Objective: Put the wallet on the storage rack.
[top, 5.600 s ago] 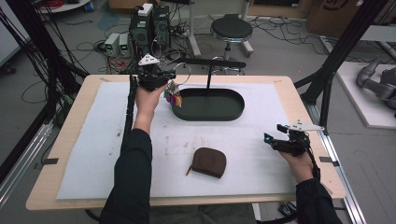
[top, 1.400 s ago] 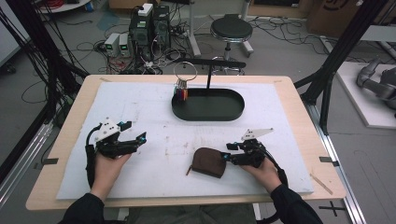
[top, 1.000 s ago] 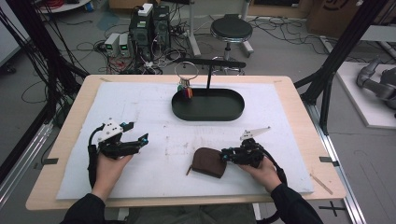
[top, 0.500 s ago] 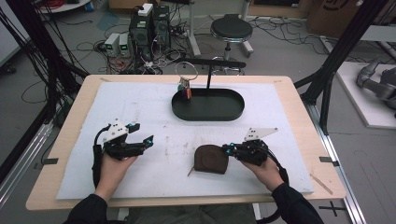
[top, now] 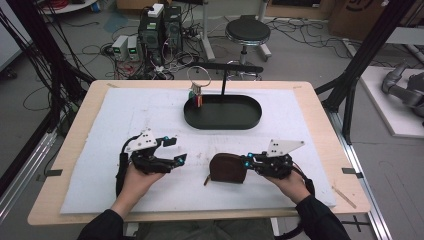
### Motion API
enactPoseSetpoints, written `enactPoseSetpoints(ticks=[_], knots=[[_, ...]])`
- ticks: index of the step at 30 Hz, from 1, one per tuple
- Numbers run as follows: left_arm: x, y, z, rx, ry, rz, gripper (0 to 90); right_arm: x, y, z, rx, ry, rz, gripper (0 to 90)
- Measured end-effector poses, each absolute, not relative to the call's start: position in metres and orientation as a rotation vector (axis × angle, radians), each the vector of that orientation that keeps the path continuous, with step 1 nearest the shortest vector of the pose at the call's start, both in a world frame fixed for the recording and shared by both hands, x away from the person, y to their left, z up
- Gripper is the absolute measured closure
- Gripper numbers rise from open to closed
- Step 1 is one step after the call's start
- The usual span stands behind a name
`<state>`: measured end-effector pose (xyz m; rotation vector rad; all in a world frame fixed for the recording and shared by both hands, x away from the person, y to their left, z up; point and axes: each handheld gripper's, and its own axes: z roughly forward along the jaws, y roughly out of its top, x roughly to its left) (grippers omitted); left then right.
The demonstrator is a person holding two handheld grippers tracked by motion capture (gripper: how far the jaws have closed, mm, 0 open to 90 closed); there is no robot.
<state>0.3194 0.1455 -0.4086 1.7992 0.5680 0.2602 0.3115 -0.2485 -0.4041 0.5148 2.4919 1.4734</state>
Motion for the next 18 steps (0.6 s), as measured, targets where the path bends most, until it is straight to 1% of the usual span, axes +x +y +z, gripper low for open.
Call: enactPoseSetpoints(ticks=[4, 12, 18], knots=[[0.323, 0.127, -0.408, 1.825, 0.530, 0.178, 27.2, 0.308, -0.249, -0.404, 0.486, 2.503, 1.478, 88.4], [0.331, 0.097, -0.417, 1.896, 0.462, 0.075, 27.2, 0.303, -0.253, -0.404, 0.415, 2.526, 1.472, 88.4], [0.335, 0.080, -0.422, 1.928, 0.451, 0.002, 27.2, 0.300, -0.254, -0.404, 0.346, 2.546, 1.487, 88.4]])
